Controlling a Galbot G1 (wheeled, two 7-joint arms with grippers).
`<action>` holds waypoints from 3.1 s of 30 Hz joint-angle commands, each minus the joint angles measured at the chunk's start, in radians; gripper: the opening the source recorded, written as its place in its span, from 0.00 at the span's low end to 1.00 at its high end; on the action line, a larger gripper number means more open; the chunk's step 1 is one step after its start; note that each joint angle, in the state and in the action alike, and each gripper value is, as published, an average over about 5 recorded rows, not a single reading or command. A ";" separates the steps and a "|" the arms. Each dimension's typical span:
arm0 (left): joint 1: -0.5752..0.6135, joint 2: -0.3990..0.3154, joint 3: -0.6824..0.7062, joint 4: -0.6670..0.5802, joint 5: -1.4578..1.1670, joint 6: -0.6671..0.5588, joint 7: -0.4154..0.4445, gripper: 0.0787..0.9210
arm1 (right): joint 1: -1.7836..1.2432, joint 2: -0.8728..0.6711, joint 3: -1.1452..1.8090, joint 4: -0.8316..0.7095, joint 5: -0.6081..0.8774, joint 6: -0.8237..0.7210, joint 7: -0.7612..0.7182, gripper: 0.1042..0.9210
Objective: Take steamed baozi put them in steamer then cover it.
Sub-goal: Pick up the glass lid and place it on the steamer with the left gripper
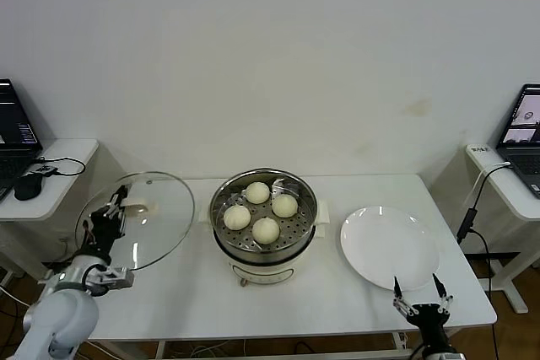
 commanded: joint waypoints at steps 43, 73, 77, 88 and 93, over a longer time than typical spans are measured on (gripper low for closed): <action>-0.530 -0.412 0.710 0.203 0.427 0.339 0.303 0.09 | 0.019 0.049 -0.113 -0.054 -0.246 0.036 0.040 0.88; -0.496 -0.416 0.660 0.223 0.430 0.307 0.283 0.09 | 0.011 0.043 -0.118 -0.067 -0.252 0.045 0.040 0.88; -0.490 -0.420 0.659 0.219 0.425 0.304 0.280 0.09 | 0.009 0.043 -0.119 -0.067 -0.254 0.046 0.039 0.88; -0.465 -0.409 0.646 0.165 0.419 0.302 0.270 0.25 | 0.002 0.044 -0.124 -0.063 -0.263 0.047 0.040 0.88; -0.406 -0.390 0.634 0.080 0.408 0.301 0.266 0.43 | -0.003 0.043 -0.126 -0.061 -0.266 0.045 0.040 0.88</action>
